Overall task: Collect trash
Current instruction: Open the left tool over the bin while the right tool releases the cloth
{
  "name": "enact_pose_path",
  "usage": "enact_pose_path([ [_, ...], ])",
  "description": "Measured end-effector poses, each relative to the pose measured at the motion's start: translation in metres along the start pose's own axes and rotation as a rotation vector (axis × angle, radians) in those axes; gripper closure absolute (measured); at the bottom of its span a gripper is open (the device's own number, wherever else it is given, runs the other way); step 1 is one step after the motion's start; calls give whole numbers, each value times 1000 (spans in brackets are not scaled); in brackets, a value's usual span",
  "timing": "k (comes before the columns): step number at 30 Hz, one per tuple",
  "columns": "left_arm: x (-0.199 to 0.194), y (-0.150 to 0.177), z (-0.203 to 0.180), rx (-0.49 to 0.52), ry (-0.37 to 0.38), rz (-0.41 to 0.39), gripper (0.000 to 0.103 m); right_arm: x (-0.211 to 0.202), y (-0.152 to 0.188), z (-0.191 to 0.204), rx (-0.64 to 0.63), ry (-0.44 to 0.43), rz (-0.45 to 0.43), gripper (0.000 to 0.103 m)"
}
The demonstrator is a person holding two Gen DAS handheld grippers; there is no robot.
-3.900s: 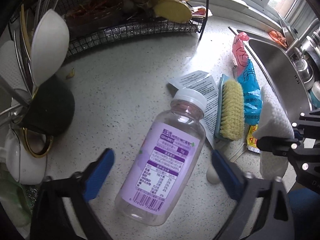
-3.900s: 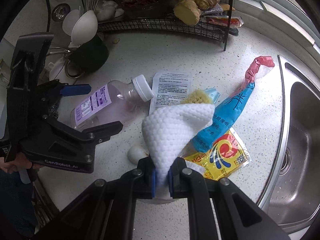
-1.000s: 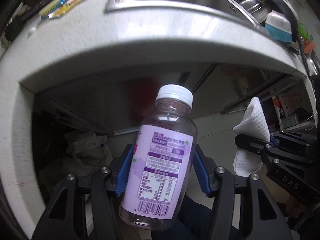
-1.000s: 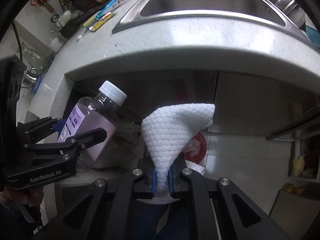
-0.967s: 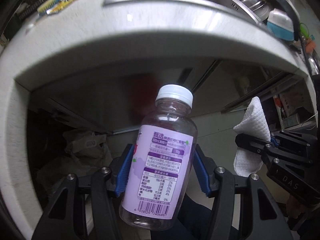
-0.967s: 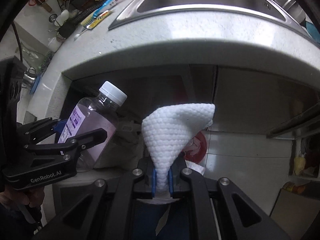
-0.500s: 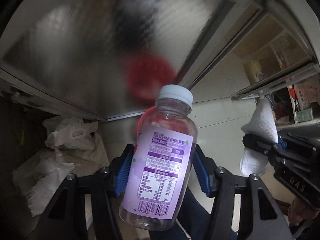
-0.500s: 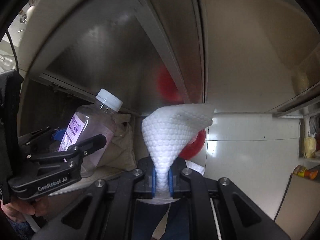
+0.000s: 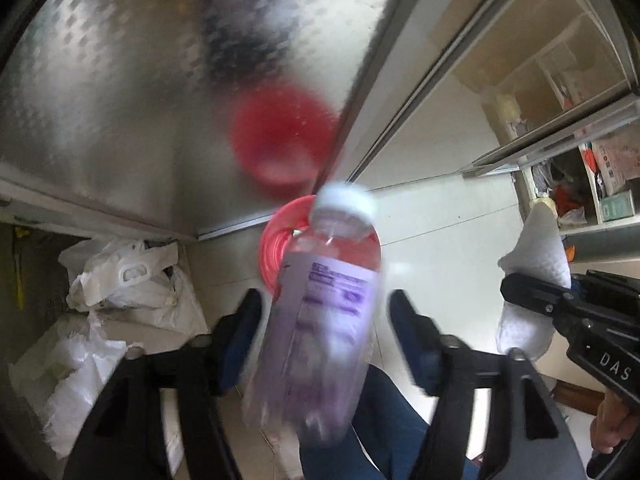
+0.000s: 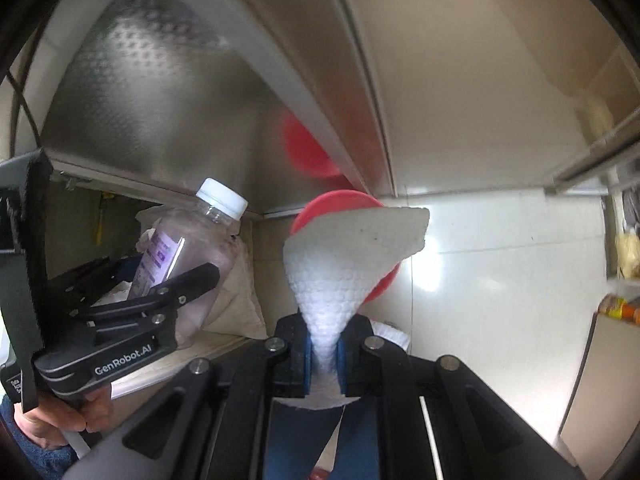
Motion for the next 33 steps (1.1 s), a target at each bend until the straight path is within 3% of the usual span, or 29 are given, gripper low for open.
enact_pose_path([
  [2,2,-3,-2,4,9,-5,20,1,4,5,-3,6,4,95],
  [15,-12,1,4,4,1,-28,14,16,7,-5,-21,6,14,95],
  [23,-19,9,25,-37,-14,-33,12,14,0,7,-118,-23,-18,95],
  [27,-25,12,35,-63,-16,-45,8,21,-3,15,-155,-32,-11,95],
  [29,-27,13,40,-74,-20,-55,0,26,-4,19,-174,-35,-8,95],
  [33,-28,16,53,-111,-32,-57,0,29,-7,25,-206,-42,-2,95],
])
Point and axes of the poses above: each gripper's, at about its wrist camera, not at the fingertips, and x roughly the way its jaws point, z to its left, y to its underside, the point moved 4 cm from there along x, roughly the way its jaws point, and after that the axes turned 7 degrees about y, right-handed, at the moved point
